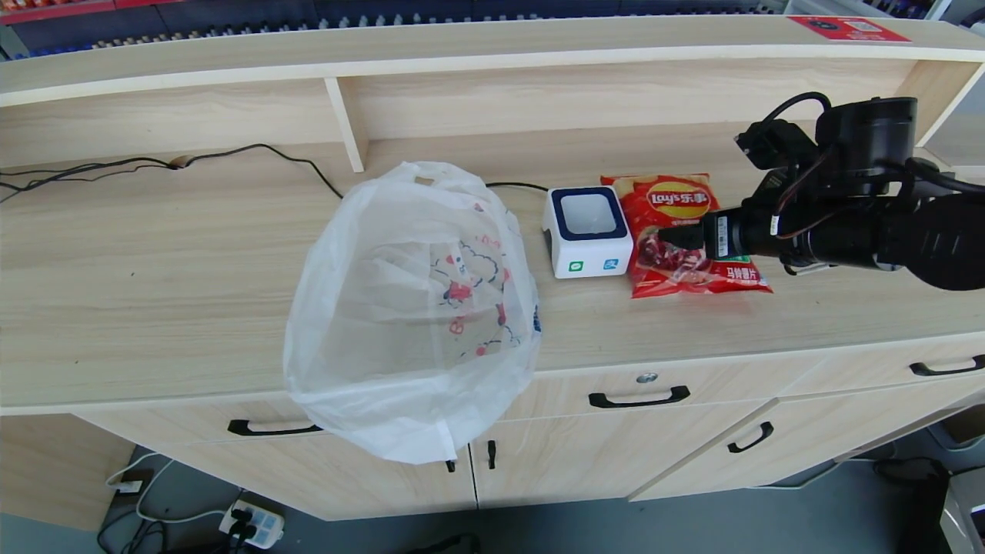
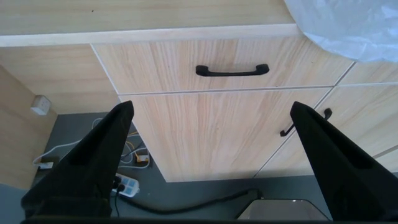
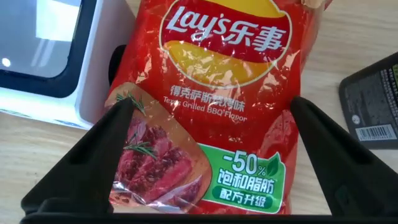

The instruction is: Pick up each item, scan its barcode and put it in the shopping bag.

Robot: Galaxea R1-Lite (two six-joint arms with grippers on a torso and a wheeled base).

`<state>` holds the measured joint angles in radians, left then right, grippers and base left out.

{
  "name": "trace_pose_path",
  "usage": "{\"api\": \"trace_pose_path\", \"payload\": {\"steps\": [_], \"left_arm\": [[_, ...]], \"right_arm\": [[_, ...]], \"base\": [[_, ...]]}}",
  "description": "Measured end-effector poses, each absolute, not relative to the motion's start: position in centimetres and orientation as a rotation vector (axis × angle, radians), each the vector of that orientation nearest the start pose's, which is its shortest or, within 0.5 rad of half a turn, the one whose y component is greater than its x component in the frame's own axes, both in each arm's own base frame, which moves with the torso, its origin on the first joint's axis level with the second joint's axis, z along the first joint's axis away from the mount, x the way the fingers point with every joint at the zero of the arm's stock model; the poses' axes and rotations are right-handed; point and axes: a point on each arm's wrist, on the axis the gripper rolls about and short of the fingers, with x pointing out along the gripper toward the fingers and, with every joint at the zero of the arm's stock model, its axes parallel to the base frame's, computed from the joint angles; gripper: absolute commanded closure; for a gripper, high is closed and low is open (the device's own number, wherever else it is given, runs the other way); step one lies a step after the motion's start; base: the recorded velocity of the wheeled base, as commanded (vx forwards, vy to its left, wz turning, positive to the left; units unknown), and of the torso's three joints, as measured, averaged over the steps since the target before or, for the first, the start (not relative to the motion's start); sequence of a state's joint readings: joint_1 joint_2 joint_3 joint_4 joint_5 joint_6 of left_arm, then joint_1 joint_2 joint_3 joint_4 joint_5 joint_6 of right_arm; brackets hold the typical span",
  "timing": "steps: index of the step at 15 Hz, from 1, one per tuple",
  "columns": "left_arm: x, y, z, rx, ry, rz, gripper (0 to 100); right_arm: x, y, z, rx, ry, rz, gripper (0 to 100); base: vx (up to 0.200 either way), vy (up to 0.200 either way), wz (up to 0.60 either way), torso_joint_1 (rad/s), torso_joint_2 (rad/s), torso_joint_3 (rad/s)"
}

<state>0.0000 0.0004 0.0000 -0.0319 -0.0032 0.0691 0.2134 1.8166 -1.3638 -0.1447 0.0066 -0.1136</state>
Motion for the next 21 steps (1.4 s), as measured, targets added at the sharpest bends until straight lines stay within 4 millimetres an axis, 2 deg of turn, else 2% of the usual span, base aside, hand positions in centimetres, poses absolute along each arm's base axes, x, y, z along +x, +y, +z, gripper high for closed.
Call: {"api": "trace_pose_path", "payload": {"steps": [5,14,21], "left_arm": [[-2.3,0.0,7.8,0.068,-0.026,-0.002,0],[-2.3,0.0,7.8,0.067,-0.023,-0.002,0],[-2.3,0.0,7.8,0.059,-0.023,-0.003,0]], "right_arm": [[36.5,7.9,24.8,-0.146,0.301,0.234,0],[36.5,8.1,24.5,-0.179,0.329,0.244,0],[37.0,8.3,26.5,-0.196,0.279,0.249,0]], "base": [[0.0,0.0,0.0,0.0,0.0,0.0],[0.0,0.0,0.0,0.0,0.0,0.0],[0.0,0.0,0.0,0.005,0.0,-0.105]]}}
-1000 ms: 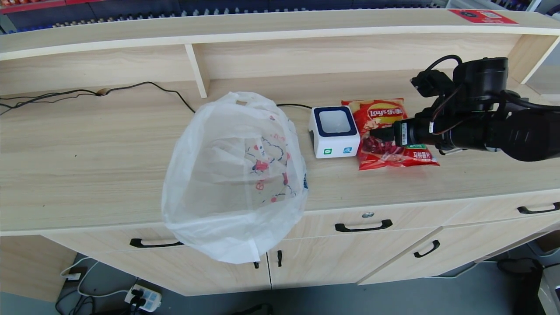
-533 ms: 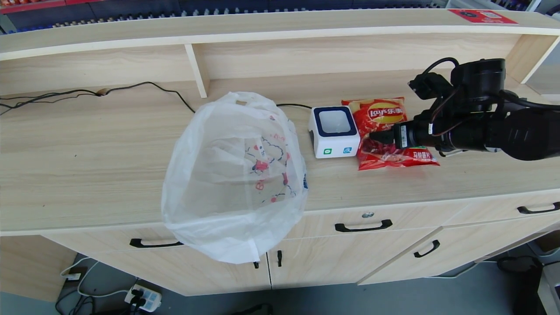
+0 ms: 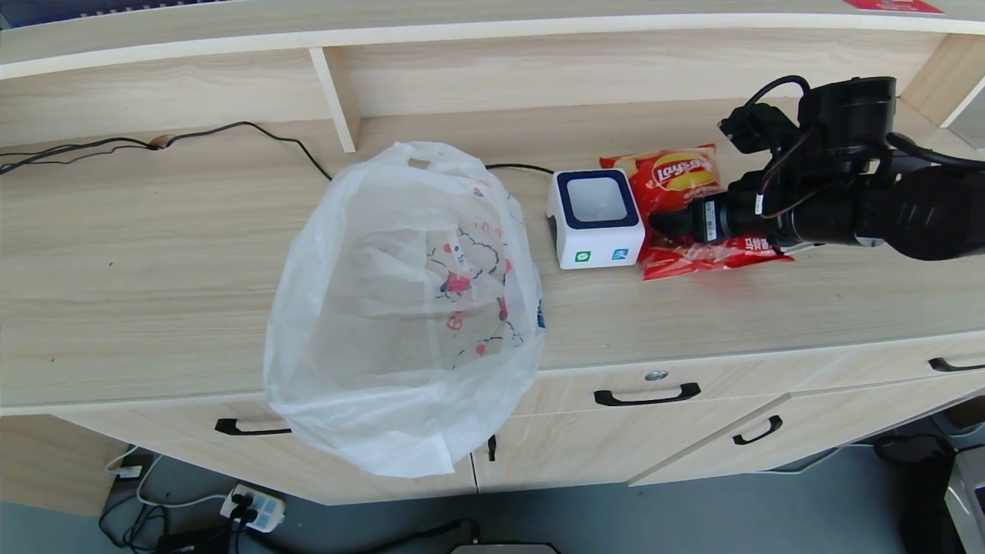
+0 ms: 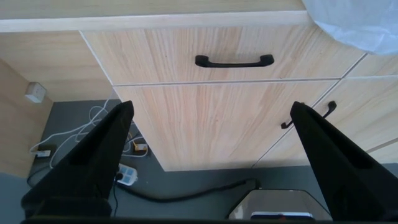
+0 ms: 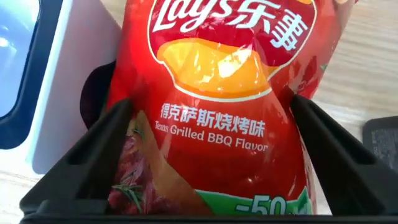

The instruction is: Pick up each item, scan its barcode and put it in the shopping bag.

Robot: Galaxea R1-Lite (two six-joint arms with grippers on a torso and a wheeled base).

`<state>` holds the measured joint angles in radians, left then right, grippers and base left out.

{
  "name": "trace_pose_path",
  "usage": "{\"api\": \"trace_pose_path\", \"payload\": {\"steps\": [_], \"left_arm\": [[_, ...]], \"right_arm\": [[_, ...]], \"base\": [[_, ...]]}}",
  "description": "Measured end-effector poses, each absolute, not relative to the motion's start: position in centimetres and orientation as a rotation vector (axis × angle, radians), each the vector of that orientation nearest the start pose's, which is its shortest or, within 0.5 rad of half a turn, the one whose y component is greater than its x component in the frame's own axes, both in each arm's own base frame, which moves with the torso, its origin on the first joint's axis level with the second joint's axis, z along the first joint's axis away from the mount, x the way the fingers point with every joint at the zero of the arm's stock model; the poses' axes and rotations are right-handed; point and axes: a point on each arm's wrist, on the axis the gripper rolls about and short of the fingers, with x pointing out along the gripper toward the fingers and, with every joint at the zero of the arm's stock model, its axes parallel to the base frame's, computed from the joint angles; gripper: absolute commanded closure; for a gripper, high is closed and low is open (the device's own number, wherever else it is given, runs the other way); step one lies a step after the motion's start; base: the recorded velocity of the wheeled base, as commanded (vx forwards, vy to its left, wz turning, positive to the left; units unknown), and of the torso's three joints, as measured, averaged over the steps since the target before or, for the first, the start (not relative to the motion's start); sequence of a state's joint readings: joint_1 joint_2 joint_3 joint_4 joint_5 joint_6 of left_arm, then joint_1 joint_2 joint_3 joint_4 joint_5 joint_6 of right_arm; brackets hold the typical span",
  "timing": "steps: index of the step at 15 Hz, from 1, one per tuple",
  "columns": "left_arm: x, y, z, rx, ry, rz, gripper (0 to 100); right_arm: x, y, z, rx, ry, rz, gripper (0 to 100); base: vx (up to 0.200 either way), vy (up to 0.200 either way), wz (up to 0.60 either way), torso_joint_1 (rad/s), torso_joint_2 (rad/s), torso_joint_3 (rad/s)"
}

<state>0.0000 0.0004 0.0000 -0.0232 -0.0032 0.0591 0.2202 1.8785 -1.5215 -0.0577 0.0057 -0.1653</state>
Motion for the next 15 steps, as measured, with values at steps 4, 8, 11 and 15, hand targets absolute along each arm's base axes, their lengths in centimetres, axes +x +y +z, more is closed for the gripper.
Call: {"api": "trace_pose_path", "payload": {"steps": [4,8,11,15], "left_arm": [[-2.3,0.0,7.8,0.029,-0.023,-0.003,0],[-2.3,0.0,7.8,0.03,-0.023,-0.003,0],[-2.3,0.0,7.8,0.03,-0.025,-0.002,0],[-2.3,0.0,7.8,0.031,-0.025,-0.003,0]], "right_arm": [[37.2,8.7,26.4,-0.221,0.272,0.259,0],[37.3,8.7,25.4,-0.218,0.283,0.251,0],[37.6,8.6,25.2,-0.215,0.271,0.25,100],[37.8,9.0,25.3,-0.209,0.201,0.238,100]], "base": [[0.0,0.0,0.0,0.0,0.0,0.0],[0.0,0.0,0.0,0.0,0.0,0.0],[0.0,0.0,0.0,0.0,0.0,0.0],[0.0,0.0,0.0,0.0,0.0,0.0]]}}
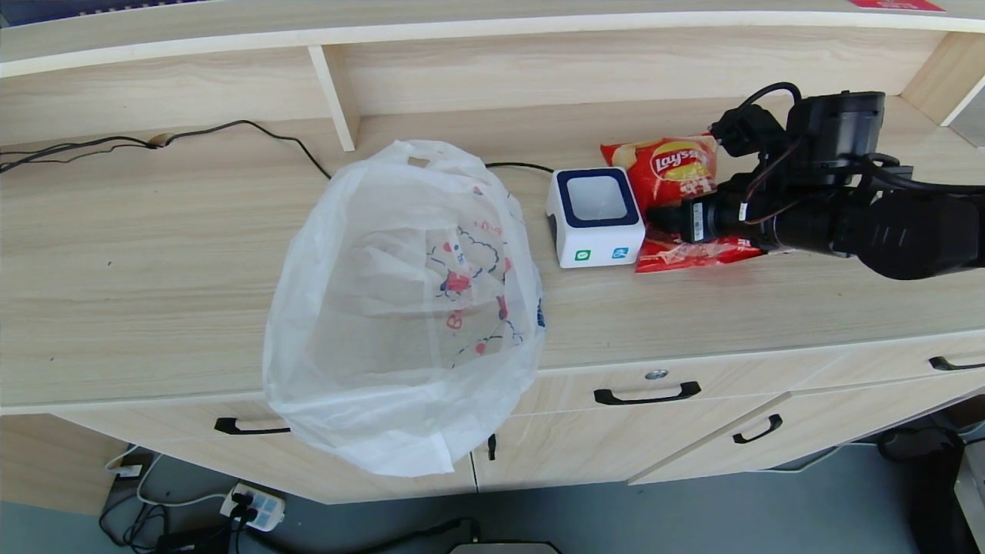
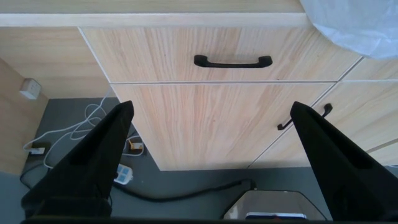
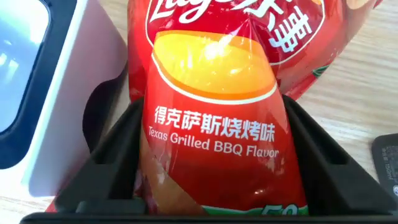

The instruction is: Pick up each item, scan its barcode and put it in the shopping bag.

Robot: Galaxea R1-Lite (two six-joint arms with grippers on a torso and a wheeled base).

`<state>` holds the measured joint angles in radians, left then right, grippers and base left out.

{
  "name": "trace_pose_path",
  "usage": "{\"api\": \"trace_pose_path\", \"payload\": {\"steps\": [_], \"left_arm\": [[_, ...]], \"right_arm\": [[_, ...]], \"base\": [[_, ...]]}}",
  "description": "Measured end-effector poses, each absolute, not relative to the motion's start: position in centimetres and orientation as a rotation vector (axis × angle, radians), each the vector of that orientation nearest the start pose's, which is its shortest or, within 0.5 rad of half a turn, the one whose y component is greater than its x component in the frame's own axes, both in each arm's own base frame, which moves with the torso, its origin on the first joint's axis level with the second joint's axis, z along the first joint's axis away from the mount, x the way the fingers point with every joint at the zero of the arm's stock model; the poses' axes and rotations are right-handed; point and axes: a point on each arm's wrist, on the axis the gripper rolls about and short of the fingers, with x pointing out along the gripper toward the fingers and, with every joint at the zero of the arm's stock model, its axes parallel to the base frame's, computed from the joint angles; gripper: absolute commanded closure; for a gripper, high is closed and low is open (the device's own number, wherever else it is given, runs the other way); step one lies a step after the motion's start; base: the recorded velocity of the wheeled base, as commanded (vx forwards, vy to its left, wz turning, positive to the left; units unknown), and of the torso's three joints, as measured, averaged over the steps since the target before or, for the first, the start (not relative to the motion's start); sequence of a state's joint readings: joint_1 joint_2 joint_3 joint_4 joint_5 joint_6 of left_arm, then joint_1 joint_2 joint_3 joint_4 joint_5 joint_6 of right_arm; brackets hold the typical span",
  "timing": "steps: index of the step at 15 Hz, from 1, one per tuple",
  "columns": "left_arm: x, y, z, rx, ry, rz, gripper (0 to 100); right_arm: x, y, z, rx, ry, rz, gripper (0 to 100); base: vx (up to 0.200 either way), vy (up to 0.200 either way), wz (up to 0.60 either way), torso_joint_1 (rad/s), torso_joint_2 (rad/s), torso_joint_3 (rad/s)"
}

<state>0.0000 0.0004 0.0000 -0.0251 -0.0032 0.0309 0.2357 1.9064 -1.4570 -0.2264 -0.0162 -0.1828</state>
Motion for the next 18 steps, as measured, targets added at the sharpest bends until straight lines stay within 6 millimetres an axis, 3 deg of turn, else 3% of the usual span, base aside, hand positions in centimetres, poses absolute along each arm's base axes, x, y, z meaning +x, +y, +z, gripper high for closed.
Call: {"api": "trace_pose_path", "payload": {"steps": [7,11,18], "left_arm": [[-2.3,0.0,7.8,0.029,-0.027,-0.003,0],[-2.3,0.0,7.8,0.027,-0.027,-0.002,0],[-2.3,0.0,7.8,0.019,-0.023,-0.001,0]], "right_arm": [[37.1,9.8,25.7,-0.194,0.125,0.239,100],[36.3,9.5,27.2,-0.13,0.09,0.232,100],[32.0,8.4,29.6,-0.099,0.042,0.236,100]], "base": [[0.0,0.0,0.0,0.0,0.0,0.0],[0.0,0.0,0.0,0.0,0.0,0.0],[0.0,0.0,0.0,0.0,0.0,0.0]]}}
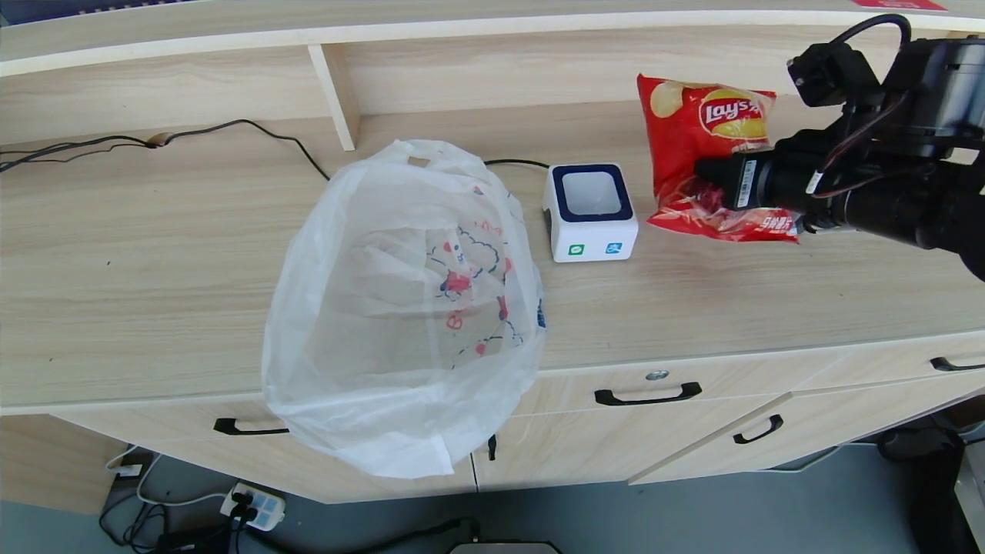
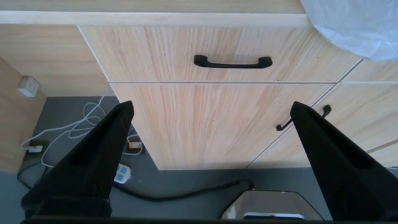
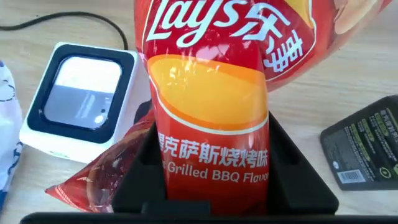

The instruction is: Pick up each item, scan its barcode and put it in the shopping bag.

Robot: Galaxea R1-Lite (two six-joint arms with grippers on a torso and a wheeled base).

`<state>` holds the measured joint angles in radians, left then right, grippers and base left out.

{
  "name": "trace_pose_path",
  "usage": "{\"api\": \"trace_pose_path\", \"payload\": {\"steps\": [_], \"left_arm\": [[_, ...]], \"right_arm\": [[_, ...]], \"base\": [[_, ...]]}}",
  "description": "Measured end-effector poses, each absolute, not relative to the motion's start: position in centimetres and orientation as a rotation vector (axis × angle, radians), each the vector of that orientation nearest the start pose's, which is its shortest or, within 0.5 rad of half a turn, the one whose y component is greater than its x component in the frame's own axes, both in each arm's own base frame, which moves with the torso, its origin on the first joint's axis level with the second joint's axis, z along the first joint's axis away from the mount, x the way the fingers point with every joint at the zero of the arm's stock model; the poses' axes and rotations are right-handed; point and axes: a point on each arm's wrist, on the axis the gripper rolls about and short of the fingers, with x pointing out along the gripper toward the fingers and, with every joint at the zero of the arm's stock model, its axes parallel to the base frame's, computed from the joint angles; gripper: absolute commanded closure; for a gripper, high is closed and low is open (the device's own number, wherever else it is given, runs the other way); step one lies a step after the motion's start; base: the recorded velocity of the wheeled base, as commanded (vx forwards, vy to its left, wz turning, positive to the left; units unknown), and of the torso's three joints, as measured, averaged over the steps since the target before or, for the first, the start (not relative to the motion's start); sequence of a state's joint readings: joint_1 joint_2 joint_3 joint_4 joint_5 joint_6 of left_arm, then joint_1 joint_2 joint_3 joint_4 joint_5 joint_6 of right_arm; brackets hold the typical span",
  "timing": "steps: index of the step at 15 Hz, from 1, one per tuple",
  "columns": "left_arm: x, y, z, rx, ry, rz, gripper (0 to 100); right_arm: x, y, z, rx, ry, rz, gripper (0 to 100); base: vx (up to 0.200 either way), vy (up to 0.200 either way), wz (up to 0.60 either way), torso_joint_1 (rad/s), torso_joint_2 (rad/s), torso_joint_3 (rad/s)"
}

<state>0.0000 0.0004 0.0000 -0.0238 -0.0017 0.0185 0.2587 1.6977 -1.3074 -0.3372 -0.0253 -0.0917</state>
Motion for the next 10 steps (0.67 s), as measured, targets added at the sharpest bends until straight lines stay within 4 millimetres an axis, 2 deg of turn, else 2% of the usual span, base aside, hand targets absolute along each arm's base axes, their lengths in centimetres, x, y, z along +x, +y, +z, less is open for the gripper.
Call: {"api": "trace_pose_path", "payload": {"steps": [3,5,8,10], "left_arm": [[-2.3,0.0,7.8,0.019,-0.023,-0.001,0],[-2.3,0.0,7.8,0.019,-0.022,-0.001,0],[-2.3,0.0,7.8,0.018,-0.022,-0.002,0],[-2.3,0.0,7.8,0.018,-0.022,-0.002,0]], "right_arm": [[28.5,7.8,30.8,-0.014,0.012,0.266,100],[25.3,8.4,30.9,0.117,0.007,0.354,100],[20.4,10.4,29.2,0.358,-0.026,0.534,100],[17.4,11.7,26.4,0.479,-0.015,0.674,100]], "base": [[0.0,0.0,0.0,0.0,0.0,0.0],[0.0,0.0,0.0,0.0,0.0,0.0],[0.0,0.0,0.0,0.0,0.0,0.0],[0.0,0.0,0.0,0.0,0.0,0.0]]}}
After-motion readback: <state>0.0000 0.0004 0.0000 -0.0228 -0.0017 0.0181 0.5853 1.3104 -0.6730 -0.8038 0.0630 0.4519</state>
